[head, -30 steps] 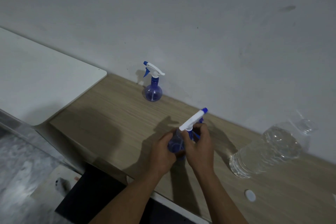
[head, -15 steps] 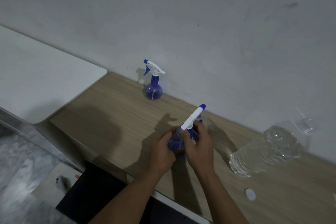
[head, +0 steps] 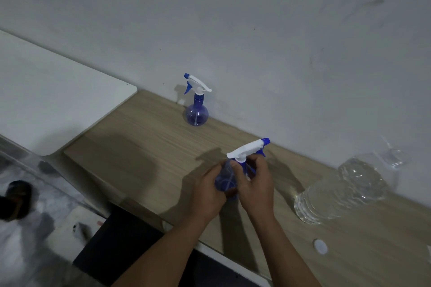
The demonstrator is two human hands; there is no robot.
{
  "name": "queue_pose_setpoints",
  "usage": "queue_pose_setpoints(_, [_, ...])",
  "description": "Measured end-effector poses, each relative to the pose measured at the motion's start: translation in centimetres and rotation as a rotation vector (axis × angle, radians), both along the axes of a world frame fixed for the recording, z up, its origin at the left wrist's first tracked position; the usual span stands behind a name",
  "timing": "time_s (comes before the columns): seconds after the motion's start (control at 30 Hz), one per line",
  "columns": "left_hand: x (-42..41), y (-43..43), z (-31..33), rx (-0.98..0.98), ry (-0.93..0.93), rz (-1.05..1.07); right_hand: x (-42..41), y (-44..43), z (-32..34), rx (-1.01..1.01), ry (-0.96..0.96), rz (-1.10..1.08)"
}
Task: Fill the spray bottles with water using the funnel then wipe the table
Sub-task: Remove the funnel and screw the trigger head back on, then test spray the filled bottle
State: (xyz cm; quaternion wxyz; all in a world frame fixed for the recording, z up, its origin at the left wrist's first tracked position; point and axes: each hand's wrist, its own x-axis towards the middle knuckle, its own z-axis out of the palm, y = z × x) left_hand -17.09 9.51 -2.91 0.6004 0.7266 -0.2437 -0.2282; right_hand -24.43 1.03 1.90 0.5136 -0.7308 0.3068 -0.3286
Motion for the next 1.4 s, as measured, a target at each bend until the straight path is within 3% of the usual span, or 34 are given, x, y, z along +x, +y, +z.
queue_pose_setpoints(0.2, [0.0, -0.1, -0.2, -0.025, 0.026, 0.022, 0.2, 0.6, -0.2, -0.048, 0.002, -0.021])
queue_pose_setpoints(0.33, [-0.3, 0.0, 0.1, 0.001, -0.065, 0.045, 0.6, 0.4, -0.4, -0.06, 0.042, -0.082])
queue_pose_setpoints(0.5, [-0.7, -0.1, 0.4, 0.013, -0.053, 0.072, 0.8, 1.1, -0.6, 0.016, 0.029, -0.178])
queue_pose_setpoints(0.63, [-1.2, -0.1, 0.3, 0.125, -0.148, 0.119, 1.4, 1.1, 0.3, 0.158, -0.029, -0.264])
queue_pose_setpoints(0.8, [-0.7, 0.6, 1.2, 0.265, -0.182, -0.07, 2.5, -0.2, 1.3, 0.065, 0.053, -0.258])
queue_pose_setpoints(0.9, [0.3, 3.4, 1.5, 0.247, -0.26, -0.069, 2.1, -0.2, 1.9, 0.007, 0.109, -0.284])
queue_pose_setpoints(1.0, [2.2, 6.4, 2.8, 0.277, -0.404, -0.001, 1.8, 0.9, 3.1, -0.026, 0.112, -0.192])
queue_pose_setpoints(1.13, [5.7, 9.9, 4.7, 0.488, -0.545, 0.056, 2.4, 3.7, 4.5, 0.081, 0.245, 0.018])
queue_pose_setpoints(1.3, [9.9, 14.4, 4.9, 0.791, -0.563, 0.106, 3.0, 6.9, 4.3, 0.087, 0.435, 0.211])
queue_pose_setpoints(1.4, [10.5, 16.0, 6.0, 0.842, -0.547, 0.097, 2.8, 8.7, 4.1, 0.112, 0.528, 0.271])
